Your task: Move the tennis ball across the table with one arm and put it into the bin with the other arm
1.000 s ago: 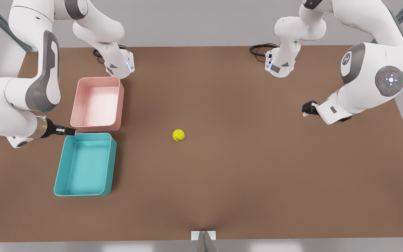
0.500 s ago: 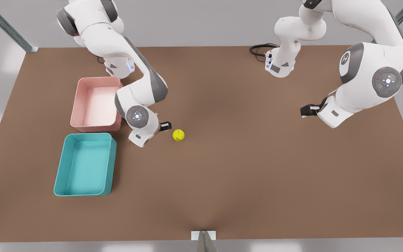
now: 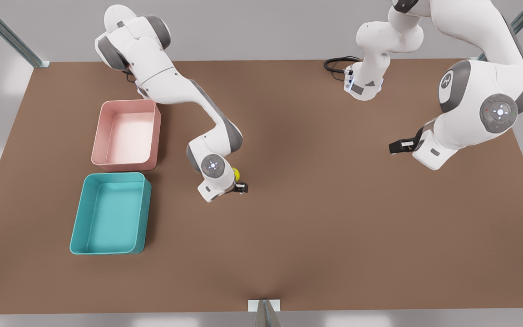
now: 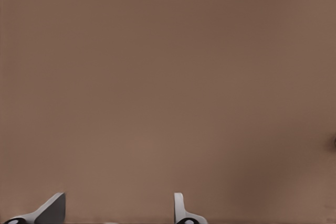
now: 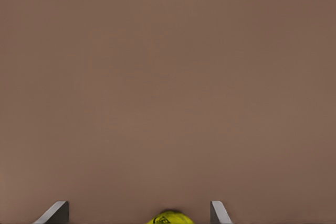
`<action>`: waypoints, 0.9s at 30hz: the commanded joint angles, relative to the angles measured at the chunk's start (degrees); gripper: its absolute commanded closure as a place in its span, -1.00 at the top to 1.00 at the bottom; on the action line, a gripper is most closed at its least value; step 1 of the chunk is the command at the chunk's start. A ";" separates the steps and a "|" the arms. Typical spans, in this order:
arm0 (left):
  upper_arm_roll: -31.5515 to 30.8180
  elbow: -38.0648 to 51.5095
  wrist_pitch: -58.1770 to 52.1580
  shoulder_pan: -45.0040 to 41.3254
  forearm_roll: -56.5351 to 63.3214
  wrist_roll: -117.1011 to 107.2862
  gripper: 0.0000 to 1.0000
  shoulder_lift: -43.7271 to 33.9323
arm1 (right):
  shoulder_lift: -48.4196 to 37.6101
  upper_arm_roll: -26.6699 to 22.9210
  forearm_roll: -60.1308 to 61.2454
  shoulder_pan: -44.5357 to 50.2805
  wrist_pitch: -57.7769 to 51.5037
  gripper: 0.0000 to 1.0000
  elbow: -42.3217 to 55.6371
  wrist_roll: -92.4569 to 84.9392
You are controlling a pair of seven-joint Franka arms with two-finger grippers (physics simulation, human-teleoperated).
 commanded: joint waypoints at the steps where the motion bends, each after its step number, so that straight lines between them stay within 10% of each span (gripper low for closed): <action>1: 0.10 -0.01 -1.00 0.27 0.01 -5.14 1.00 0.93 | -0.67 0.05 -1.18 0.29 6.69 1.00 -2.17 11.64; 27: 0.01 0.78 -1.09 5.45 -2.19 -0.13 1.00 1.37 | -6.03 0.05 -1.27 5.30 23.38 1.00 -22.39 8.12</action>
